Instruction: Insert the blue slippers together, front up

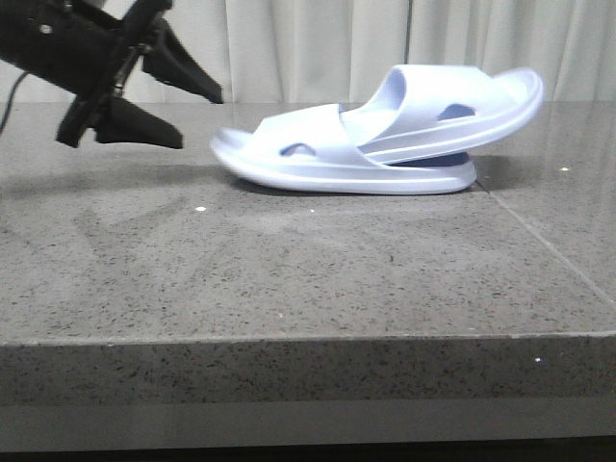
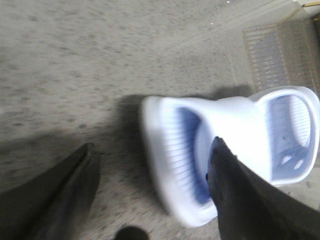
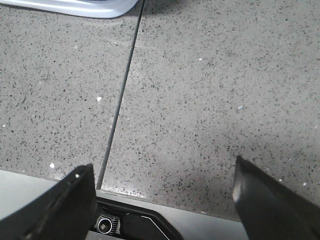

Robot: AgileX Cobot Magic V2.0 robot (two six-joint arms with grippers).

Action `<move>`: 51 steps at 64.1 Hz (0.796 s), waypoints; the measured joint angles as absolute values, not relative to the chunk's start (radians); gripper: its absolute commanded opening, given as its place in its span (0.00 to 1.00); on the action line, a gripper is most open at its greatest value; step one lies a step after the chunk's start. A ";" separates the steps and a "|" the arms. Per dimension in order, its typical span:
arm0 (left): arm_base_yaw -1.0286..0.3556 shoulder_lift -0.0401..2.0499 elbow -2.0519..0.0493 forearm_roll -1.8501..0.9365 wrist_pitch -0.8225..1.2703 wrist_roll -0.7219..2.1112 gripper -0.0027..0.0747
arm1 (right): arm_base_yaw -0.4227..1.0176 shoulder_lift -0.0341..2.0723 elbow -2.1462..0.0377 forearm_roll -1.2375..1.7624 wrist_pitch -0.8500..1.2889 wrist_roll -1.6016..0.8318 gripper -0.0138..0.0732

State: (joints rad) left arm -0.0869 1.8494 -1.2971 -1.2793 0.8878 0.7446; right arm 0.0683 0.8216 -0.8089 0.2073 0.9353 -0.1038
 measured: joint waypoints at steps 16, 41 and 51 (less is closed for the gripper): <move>-0.006 1.674 -1.297 -0.943 0.908 0.610 0.64 | 0.068 0.822 -0.809 0.207 0.935 -0.104 0.83; -0.170 1.244 -1.257 -0.101 0.964 0.056 0.62 | 0.068 0.822 -0.809 0.207 0.935 -0.104 0.83; -0.254 1.091 -1.110 -0.021 0.952 -0.027 0.58 | 0.068 0.822 -0.809 0.207 0.935 -0.104 0.83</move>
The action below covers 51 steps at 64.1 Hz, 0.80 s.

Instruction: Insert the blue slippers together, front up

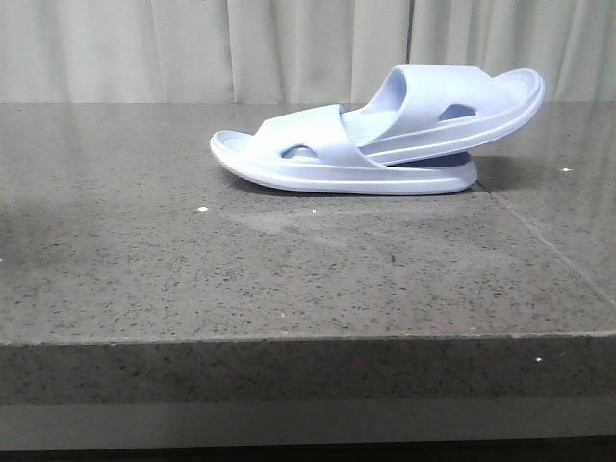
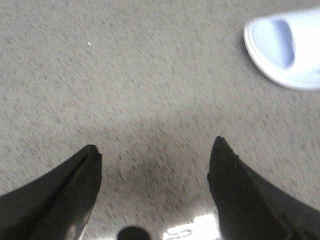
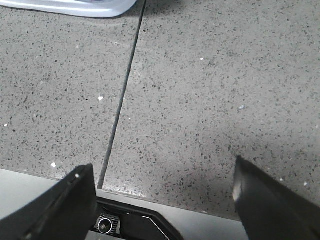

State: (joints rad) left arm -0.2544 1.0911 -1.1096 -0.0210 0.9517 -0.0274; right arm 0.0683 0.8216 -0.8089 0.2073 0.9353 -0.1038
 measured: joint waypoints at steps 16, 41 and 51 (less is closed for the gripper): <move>-0.266 0.855 -0.885 0.000 0.883 -0.054 0.53 | 0.068 0.822 -0.809 0.207 0.935 -0.104 0.83; -0.268 0.745 -0.780 0.046 0.850 -0.102 0.38 | 0.068 0.822 -0.809 0.207 0.935 -0.104 0.83; -0.268 0.745 -0.779 0.046 0.840 -0.102 0.19 | 0.068 0.822 -0.809 0.207 0.947 -0.104 0.74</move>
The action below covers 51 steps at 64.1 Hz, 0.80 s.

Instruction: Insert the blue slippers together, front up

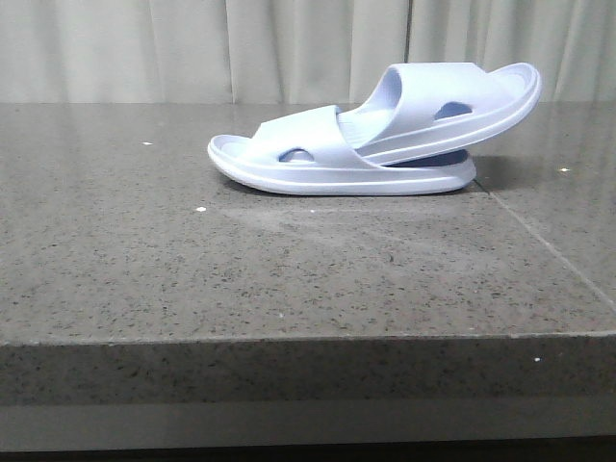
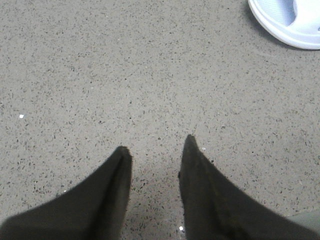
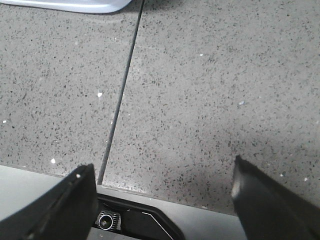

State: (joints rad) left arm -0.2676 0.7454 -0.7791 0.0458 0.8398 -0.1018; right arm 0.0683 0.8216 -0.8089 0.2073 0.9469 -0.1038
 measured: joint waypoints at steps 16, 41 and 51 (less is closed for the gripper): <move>-0.268 0.745 -0.779 0.046 0.826 -0.104 0.01 | 0.068 0.822 -0.809 0.207 0.953 -0.104 0.31; -0.268 0.745 -0.779 0.046 0.826 -0.104 0.01 | 0.068 0.822 -0.809 0.207 0.955 -0.104 0.08; -0.268 0.745 -0.779 0.046 0.826 -0.104 0.01 | 0.068 0.822 -0.809 0.208 0.955 -0.104 0.08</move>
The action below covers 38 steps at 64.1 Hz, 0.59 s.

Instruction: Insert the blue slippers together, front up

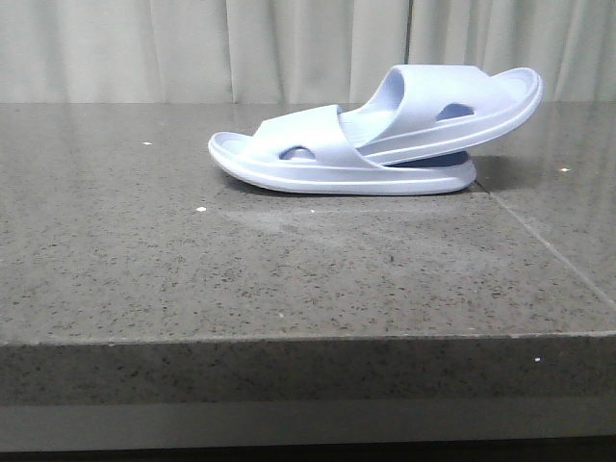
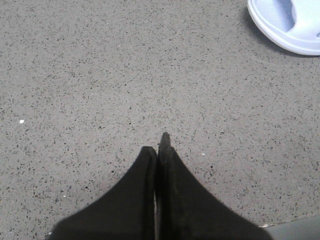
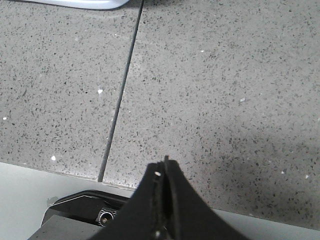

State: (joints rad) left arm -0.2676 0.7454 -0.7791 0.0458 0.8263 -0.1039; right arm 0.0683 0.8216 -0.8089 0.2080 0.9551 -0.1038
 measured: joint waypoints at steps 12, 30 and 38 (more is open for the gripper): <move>-0.268 0.745 -0.779 0.046 0.826 -0.104 0.01 | 0.068 0.822 -0.809 0.210 0.955 -0.104 0.08; -0.217 0.668 -0.689 0.048 0.723 -0.106 0.01 | 0.068 0.822 -0.809 0.210 0.955 -0.102 0.08; -0.100 0.516 -0.540 0.014 0.562 -0.106 0.01 | 0.068 0.822 -0.809 0.212 0.955 -0.100 0.08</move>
